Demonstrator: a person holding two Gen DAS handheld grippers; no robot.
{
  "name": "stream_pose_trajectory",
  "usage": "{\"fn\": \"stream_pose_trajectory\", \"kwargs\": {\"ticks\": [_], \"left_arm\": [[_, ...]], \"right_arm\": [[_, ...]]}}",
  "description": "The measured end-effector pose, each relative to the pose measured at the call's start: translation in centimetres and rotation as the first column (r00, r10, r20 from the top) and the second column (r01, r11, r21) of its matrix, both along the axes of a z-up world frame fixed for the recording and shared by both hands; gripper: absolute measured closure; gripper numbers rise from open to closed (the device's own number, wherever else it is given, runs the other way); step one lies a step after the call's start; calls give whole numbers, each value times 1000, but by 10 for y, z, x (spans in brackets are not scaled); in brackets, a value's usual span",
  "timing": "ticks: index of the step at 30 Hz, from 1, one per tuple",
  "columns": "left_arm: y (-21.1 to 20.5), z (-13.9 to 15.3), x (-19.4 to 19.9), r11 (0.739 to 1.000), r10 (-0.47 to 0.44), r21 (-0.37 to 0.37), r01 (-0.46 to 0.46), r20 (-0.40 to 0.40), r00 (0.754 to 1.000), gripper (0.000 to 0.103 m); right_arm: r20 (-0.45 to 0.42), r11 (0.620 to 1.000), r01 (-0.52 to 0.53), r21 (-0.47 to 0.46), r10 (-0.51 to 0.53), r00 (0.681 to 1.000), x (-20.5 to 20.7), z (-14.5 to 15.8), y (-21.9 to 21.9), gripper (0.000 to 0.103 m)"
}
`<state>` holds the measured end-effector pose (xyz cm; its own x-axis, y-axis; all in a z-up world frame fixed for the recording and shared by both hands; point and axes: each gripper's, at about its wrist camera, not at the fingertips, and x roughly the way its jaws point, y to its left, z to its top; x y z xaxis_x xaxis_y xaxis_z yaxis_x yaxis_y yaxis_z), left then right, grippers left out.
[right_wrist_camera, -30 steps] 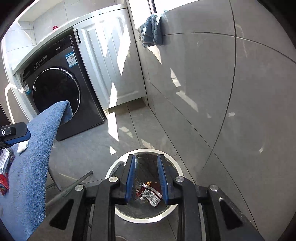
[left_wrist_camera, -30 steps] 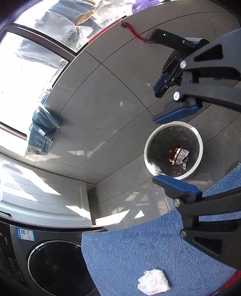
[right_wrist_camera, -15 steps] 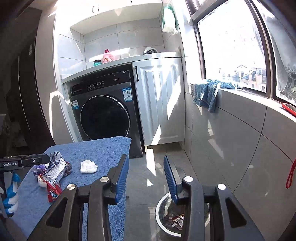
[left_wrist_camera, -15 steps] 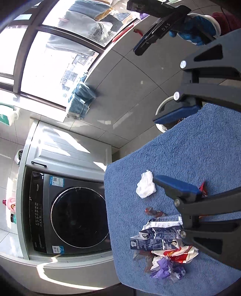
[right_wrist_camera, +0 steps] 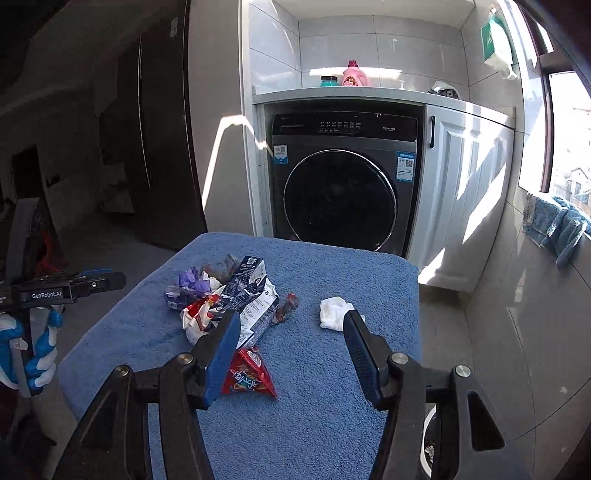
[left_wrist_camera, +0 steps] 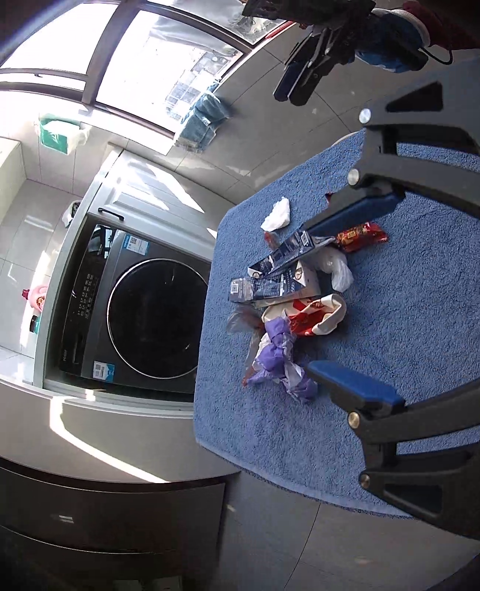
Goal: Collect trash
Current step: 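Move both grippers back over the trash on the towel, then grasp the blue milk carton with right gripper while left gripper grasps red-white paper wrapper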
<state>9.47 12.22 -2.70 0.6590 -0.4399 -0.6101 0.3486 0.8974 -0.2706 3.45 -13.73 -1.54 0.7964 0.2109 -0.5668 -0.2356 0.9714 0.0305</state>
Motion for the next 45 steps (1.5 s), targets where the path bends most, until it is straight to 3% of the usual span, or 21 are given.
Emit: {"fn": "stream_pose_trajectory", "kwargs": {"ticks": [7, 13, 19, 21, 23, 25, 31, 32, 34, 35, 39, 45], "left_arm": [[7, -41, 16, 999, -40, -1, 40, -79, 996, 35], [-7, -75, 35, 997, -79, -15, 77, -142, 987, 35], [-13, -89, 46, 996, -88, -31, 84, -165, 982, 35], [-16, -90, 51, 996, -85, -30, 81, -170, 982, 35], [-22, -91, 56, 996, -86, -27, 83, -176, 981, 35], [-29, -92, 63, 996, -85, -14, 84, -183, 979, 35], [-46, -104, 85, 999, -43, -6, 42, -254, 966, 37], [-47, -106, 89, 1000, -30, -4, 30, -267, 963, 40], [-50, -111, 96, 1000, -10, 2, 11, -298, 954, 58], [-51, -114, 99, 1000, -1, 3, 2, -313, 950, 62], [-49, -124, 98, 999, 31, -2, -34, -344, 938, 69], [-39, -112, 82, 995, 74, -37, -91, -325, 943, 71]], "right_arm": [[-112, 990, -115, -81, 105, 988, 46, -42, 66, 44], [-193, 983, -136, -126, 110, 975, 84, -78, 89, 43], [-248, 983, -118, -144, 80, 966, 113, -101, 94, 44], [-256, 984, -97, -146, 57, 965, 118, -106, 90, 49], [-274, 989, -86, -117, 51, 960, 123, -110, 82, 66], [-275, 993, -72, -89, 45, 960, 123, -110, 72, 72], [-233, 999, -44, 12, 46, 971, 116, -94, 41, 73], [-223, 999, -45, 28, 50, 974, 113, -90, 36, 73], [-199, 997, -43, 56, 54, 978, 109, -81, 28, 74], [-189, 997, -42, 70, 54, 981, 107, -76, 25, 75], [-151, 992, -32, 123, 51, 987, 93, -62, 5, 75], [-113, 985, -19, 172, 39, 993, 66, -46, -20, 75]]}}
